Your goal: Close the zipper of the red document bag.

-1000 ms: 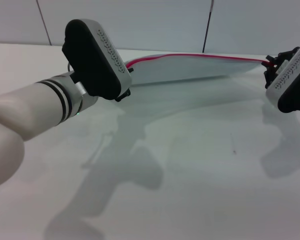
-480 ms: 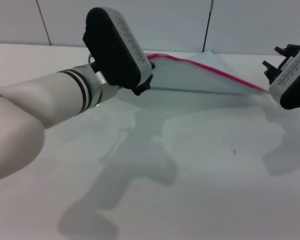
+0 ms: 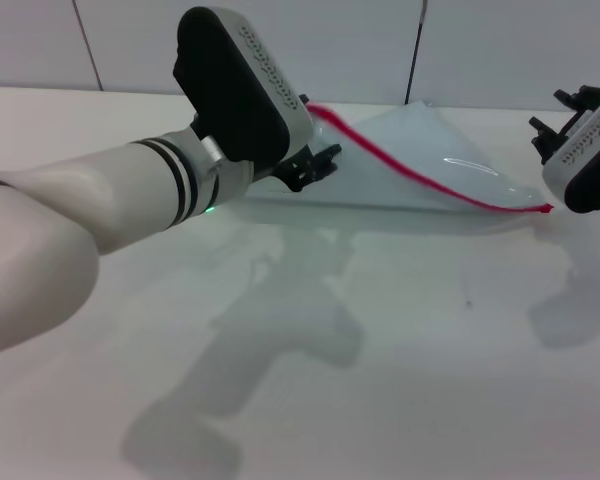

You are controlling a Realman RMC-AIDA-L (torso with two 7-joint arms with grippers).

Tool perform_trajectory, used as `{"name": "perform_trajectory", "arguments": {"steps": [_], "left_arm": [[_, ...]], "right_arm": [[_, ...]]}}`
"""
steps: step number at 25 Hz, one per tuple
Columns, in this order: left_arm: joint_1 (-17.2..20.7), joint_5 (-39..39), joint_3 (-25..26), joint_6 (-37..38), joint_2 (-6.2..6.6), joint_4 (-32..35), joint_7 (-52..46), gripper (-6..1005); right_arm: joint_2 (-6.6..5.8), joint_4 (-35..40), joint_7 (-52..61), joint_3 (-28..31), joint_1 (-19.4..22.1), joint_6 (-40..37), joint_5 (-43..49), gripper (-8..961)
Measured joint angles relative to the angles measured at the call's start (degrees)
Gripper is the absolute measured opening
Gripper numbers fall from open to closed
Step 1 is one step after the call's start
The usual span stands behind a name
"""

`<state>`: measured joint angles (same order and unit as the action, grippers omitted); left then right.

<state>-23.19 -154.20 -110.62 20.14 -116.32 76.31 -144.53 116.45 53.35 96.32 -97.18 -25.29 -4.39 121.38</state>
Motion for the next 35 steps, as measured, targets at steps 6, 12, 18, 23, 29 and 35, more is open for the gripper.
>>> {"name": "perform_trajectory", "arguments": {"steps": [6,12,18,23,29,35], "left_arm": [[1.04,2.45,1.01,-0.99,0.10,2.06,-0.44,666],[3.90,5.97,2.87,-9.65,0.10,1.50,-0.51,825],[6.80,9.66,2.14,-26.77,0.00,-5.01,-0.79,855],[6.43,13.94,1.47,-39.38,-0.12,-13.12,-2.28,851],[4.89,15.61,-2.84,-58.26,-0.14,-24.45,-7.67,847],[3.19,17.29,-5.67,-66.06,-0.17,-32.28,-11.82,843]], "right_arm": [[0.00,0.10,0.01,-0.98,0.34,5.92,-4.37,375],[0.00,0.47,0.31,-5.48,0.62,13.82,-13.40,375],[-0.10,-0.28,13.05,-16.90,0.61,27.58,-17.12,371],[-0.24,-5.72,30.65,-27.18,-0.84,41.11,-16.58,367],[-0.03,-15.15,49.73,-35.60,-2.48,52.49,-16.51,367],[0.25,-22.25,61.14,-42.86,-2.52,60.78,-17.22,367]]}}
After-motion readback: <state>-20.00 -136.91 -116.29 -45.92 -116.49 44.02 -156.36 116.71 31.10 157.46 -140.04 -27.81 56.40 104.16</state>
